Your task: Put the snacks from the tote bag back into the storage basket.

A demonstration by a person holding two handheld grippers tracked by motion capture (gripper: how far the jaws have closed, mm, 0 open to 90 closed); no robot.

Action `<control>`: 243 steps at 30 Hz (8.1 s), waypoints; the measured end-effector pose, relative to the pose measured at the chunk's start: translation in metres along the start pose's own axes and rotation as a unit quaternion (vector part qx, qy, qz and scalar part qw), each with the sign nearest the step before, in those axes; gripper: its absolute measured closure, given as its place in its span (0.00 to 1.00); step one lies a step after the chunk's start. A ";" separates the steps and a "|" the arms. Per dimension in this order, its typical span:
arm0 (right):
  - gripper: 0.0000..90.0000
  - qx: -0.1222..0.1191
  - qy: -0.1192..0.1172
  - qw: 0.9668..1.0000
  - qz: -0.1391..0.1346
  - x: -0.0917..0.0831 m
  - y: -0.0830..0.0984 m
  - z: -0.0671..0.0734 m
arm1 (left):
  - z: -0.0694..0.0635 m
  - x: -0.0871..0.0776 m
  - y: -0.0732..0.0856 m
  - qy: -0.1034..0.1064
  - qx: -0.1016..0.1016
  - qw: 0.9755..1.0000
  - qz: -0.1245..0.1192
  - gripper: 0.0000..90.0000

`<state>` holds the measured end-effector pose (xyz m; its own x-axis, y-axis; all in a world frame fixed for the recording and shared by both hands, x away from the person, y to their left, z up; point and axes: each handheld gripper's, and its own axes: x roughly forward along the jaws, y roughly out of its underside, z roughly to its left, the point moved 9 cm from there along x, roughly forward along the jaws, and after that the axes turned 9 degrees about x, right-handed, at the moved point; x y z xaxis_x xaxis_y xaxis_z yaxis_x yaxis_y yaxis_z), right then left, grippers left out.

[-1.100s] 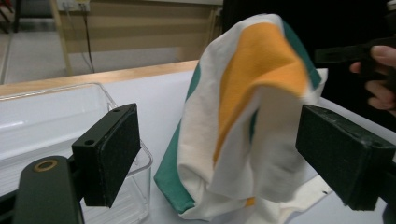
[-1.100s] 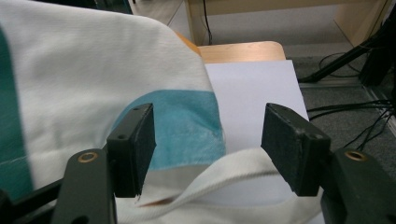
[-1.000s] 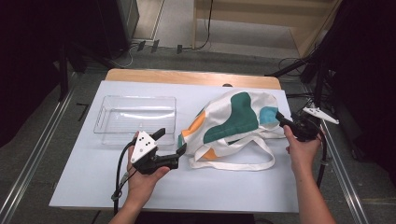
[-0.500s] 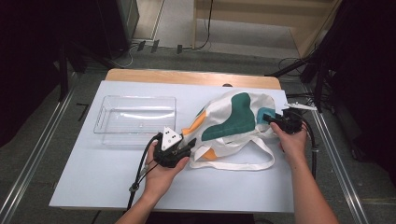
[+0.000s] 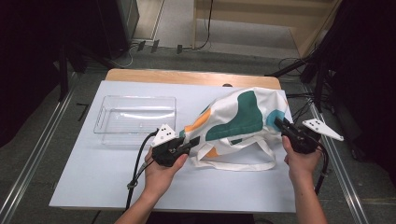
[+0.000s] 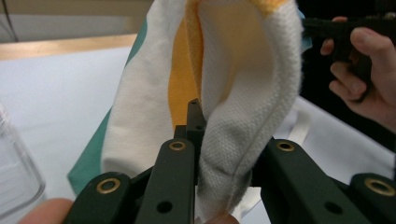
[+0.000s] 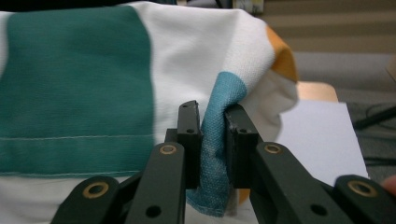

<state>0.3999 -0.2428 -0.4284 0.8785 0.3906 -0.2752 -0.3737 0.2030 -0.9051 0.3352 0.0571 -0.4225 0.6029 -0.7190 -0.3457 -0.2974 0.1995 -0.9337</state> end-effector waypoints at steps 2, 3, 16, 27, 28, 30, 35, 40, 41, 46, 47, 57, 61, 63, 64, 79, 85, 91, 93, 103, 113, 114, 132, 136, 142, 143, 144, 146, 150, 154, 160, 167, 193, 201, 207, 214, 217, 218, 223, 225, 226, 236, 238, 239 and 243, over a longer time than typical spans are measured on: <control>0.89 -0.014 0.001 1.000 -0.014 -0.014 -0.005 0.009 | -0.004 -0.003 -0.010 0.012 -0.005 1.000 -0.012 0.88; 0.89 -0.019 0.000 1.000 -0.021 -0.020 -0.008 0.013 | -0.007 -0.005 -0.015 0.024 -0.005 0.999 -0.021 0.89; 0.87 0.003 0.053 0.997 -0.048 -0.065 0.011 -0.003 | 0.018 0.007 0.007 -0.008 -0.040 0.999 0.025 0.84; 0.32 0.122 0.018 0.992 -0.004 -0.056 0.040 -0.044 | 0.020 0.013 0.027 -0.011 -0.035 0.998 0.052 0.83; 0.30 0.126 0.009 0.992 0.016 -0.050 0.045 -0.044 | 0.019 0.014 0.030 -0.008 -0.035 0.998 0.055 0.83; 0.28 0.125 0.008 0.991 0.045 -0.037 0.053 -0.045 | 0.022 0.014 0.035 -0.007 -0.034 0.998 0.062 0.84; 0.51 0.108 0.008 0.991 0.080 -0.010 0.071 -0.037 | 0.023 0.017 0.042 -0.025 -0.023 0.996 0.082 0.84; 0.94 0.048 0.026 0.996 0.072 -0.012 0.078 -0.020 | 0.025 0.020 0.036 -0.047 -0.016 0.996 0.077 0.84; 0.94 0.048 0.026 0.996 0.072 -0.012 0.078 -0.020 | 0.025 0.020 0.036 -0.047 -0.016 0.996 0.077 0.85; 0.96 0.039 -0.006 0.997 0.071 -0.032 0.083 -0.001 | 0.044 0.023 0.014 -0.073 -0.023 0.995 0.056 0.85; 0.96 0.039 -0.010 0.997 0.066 -0.037 0.082 0.002 | 0.047 0.024 0.013 -0.072 -0.034 0.995 0.054 0.84; 0.56 0.057 0.011 0.997 0.049 -0.036 0.080 0.006 | 0.041 0.001 0.022 -0.110 -0.028 0.993 0.032 0.25; 0.36 0.064 0.023 0.997 0.039 -0.045 0.071 0.004 | 0.034 -0.009 0.023 -0.117 -0.021 0.993 0.019 0.35; 0.32 0.065 0.035 0.997 0.031 -0.053 0.067 0.001 | 0.018 -0.012 0.025 -0.123 -0.002 0.992 0.014 0.41; 0.32 0.068 0.039 0.997 0.027 -0.058 0.066 -0.001 | 0.012 -0.011 0.026 -0.123 0.004 0.992 0.013 0.42; 0.81 0.077 0.042 0.996 0.008 -0.069 0.068 -0.006 | -0.043 0.035 0.045 -0.043 0.027 0.997 0.063 0.50; 0.81 0.066 0.042 0.997 0.007 -0.071 0.070 -0.006 | -0.055 0.065 0.035 -0.038 0.011 0.997 0.070 0.22; 0.81 0.066 0.037 0.997 0.008 -0.071 0.072 -0.004 | -0.048 0.073 0.028 -0.100 0.067 0.988 0.093 0.47; 0.81 0.063 0.038 0.997 0.009 -0.071 0.073 -0.003 | -0.044 0.070 0.025 -0.100 0.068 0.989 0.090 0.73; 0.61 0.054 0.035 0.998 0.006 -0.075 0.069 0.000 | -0.041 0.049 -0.008 -0.047 0.085 0.994 0.047 1.00; 0.38 0.055 0.063 0.997 0.002 -0.094 0.067 0.000 | -0.038 0.043 0.003 -0.059 0.073 0.994 0.047 0.69; 0.37 0.057 0.065 0.996 -0.002 -0.097 0.067 0.000 | -0.038 0.045 0.008 -0.064 0.070 0.994 0.054 0.63; 0.75 0.039 0.000 0.999 0.005 -0.101 0.081 0.045 | -0.043 0.069 0.038 -0.049 0.022 0.992 0.116 0.92; 0.82 0.026 -0.025 0.999 0.012 -0.098 0.084 0.057 | -0.047 0.061 0.022 -0.024 0.021 0.995 0.093 0.98; 0.87 -0.004 -0.049 0.998 0.028 -0.092 0.093 0.084 | -0.050 0.052 -0.009 -0.004 0.029 0.998 0.062 0.98; 0.88 -0.008 -0.055 0.998 0.031 -0.090 0.095 0.089 | -0.050 0.051 -0.013 0.001 0.027 0.998 0.056 0.98; 0.89 -0.010 -0.062 0.997 0.035 -0.088 0.098 0.094 | -0.049 0.050 -0.019 0.002 0.027 0.998 0.051 0.98; 0.91 -0.020 -0.072 0.996 0.050 -0.083 0.106 0.103 | -0.049 0.048 -0.025 0.003 0.033 0.998 0.045 0.98; 0.93 -0.036 -0.061 0.995 0.064 -0.069 0.115 0.110 | -0.049 0.044 -0.039 0.010 0.036 0.999 0.027 0.98; 0.86 -0.025 -0.034 0.996 0.074 -0.057 0.119 0.102 | -0.048 0.040 -0.049 0.010 0.037 0.999 0.013 0.98; 0.84 0.001 0.019 0.998 0.060 -0.062 0.118 0.077 | -0.037 0.036 -0.055 0.003 0.032 0.999 0.006 0.98; 0.76 0.022 0.024 0.999 0.030 -0.079 0.108 0.060 | -0.024 0.034 -0.051 -0.018 0.038 0.999 0.015 0.97; 0.40 -0.046 -0.057 0.997 0.018 -0.029 0.078 0.128 | -0.032 0.040 -0.035 0.003 0.043 0.999 0.026 0.98; 0.98 -0.086 -0.036 0.994 0.063 -0.005 0.091 0.118 | -0.032 0.037 -0.022 0.030 0.040 0.998 0.025 0.90; 0.99 -0.043 -0.033 0.999 0.005 -0.019 0.059 0.104 | -0.027 0.029 0.016 -0.003 0.042 0.999 0.022 0.56; 0.98 -0.054 -0.030 0.998 -0.022 -0.027 0.034 0.097 | -0.003 0.039 0.063 -0.101 0.035 0.991 0.083 0.45; 0.88 -0.055 -0.042 0.997 -0.027 -0.029 0.031 0.099 | 0.003 0.043 0.067 -0.114 0.029 0.989 0.090 0.51; 0.84 -0.056 -0.045 0.997 -0.023 -0.029 0.032 0.099 | 0.004 0.043 0.067 -0.119 0.031 0.988 0.093 0.57; 0.69 -0.060 -0.034 0.997 -0.018 -0.032 0.036 0.093 | 0.006 0.046 0.070 -0.103 0.025 0.989 0.101 0.70; 0.61 -0.075 -0.020 0.997 -0.015 -0.034 0.042 0.089 | 0.004 0.047 0.073 -0.097 0.029 0.989 0.108 0.74; 0.58 -0.086 -0.014 0.996 -0.019 -0.035 0.042 0.087 | 0.003 0.048 0.074 -0.096 0.026 0.989 0.107 0.76; 0.36 -0.122 0.043 0.990 -0.046 -0.034 0.029 0.083 | -0.001 0.045 0.074 -0.081 0.038 0.991 0.103 0.90; 0.36 -0.123 0.040 0.991 -0.035 -0.028 0.029 0.083 | -0.001 0.044 0.075 -0.079 0.038 0.991 0.102 0.92; 0.38 -0.123 0.039 0.991 -0.027 -0.025 0.030 0.083 | -0.001 0.043 0.075 -0.075 0.036 0.991 0.103 0.92; 0.47 -0.134 0.041 0.990 0.027 -0.009 0.040 0.080 | -0.002 0.041 0.077 -0.066 0.036 0.992 0.102 0.94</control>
<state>0.3534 -0.1660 -0.4361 0.8846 0.3178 -0.3413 -0.3385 -0.0657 -0.9387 0.3355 0.0419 -0.5087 0.6288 -0.5668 -0.5323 -0.3719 0.3819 -0.8461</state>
